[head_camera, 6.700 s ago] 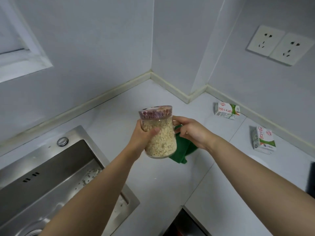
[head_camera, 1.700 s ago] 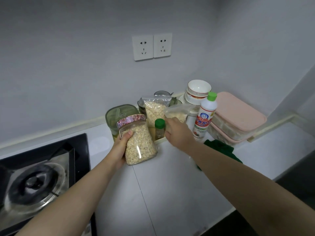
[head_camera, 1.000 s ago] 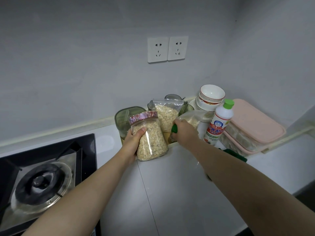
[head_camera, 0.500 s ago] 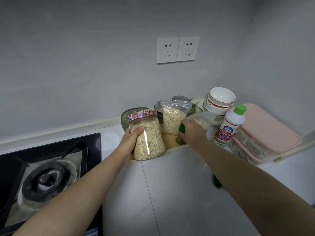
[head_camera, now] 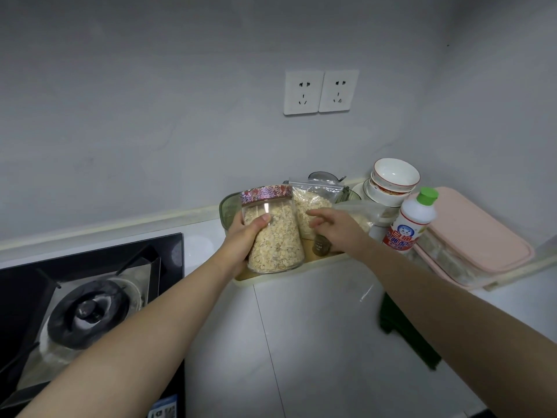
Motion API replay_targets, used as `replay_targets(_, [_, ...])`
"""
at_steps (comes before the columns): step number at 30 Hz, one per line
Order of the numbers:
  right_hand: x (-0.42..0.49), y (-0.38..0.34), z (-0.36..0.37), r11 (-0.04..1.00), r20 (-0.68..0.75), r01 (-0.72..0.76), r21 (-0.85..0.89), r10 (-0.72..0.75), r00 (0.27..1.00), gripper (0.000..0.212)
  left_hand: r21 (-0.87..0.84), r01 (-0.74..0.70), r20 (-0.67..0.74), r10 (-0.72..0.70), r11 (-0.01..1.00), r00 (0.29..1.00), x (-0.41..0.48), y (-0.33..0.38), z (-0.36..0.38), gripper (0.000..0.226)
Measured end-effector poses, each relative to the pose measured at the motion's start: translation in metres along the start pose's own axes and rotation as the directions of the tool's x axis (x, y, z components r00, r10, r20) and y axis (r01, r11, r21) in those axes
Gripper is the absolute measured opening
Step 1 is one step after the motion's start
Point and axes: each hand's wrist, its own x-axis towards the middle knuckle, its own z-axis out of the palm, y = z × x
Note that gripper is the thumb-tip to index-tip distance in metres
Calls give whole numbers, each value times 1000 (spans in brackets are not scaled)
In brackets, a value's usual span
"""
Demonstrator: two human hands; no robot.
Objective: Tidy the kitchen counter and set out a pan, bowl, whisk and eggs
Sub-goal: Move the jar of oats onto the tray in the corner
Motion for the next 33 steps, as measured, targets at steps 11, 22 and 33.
replay_targets(11, [-11,-8,3,999,60,-23,-44,26,998,85,173,-121,217,82,978,973,13,11,30,98])
replay_targets(22, [-22,26,37,995,-168,-98,-7,95,981,95,565,-213,294,47,797,955,16,6,27,100])
replay_targets(33, [-15,36,59,994,-240,-112,-5,108,965,85,670,-249,301,51,699,952,29,1,18,113])
